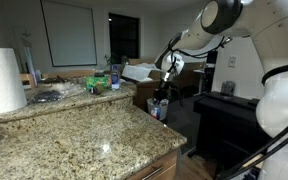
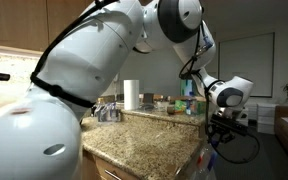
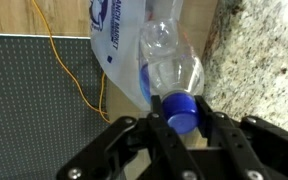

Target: Put all the water bottles into the plastic bag

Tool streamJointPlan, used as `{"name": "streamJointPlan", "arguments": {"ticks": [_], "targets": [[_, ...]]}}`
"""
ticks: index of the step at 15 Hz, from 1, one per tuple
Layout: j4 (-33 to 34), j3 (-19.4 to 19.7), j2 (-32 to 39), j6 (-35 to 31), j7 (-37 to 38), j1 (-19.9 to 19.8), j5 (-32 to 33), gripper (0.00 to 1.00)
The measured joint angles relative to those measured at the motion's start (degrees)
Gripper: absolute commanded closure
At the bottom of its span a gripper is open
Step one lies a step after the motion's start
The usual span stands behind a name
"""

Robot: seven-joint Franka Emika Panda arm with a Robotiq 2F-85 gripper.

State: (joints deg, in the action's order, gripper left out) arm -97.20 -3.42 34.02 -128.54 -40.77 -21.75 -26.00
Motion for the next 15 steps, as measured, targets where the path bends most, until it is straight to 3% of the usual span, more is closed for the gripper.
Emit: {"name": "streamJointPlan", "arguments": {"ticks": [8,15], "targets": [[-5.2,-0.6,0.6,-1.9,0.0,1.1,0.2,0.88],[-6.0,1.7,1.1,-3.2,0.1,1.0,1.5,0.88]]}}
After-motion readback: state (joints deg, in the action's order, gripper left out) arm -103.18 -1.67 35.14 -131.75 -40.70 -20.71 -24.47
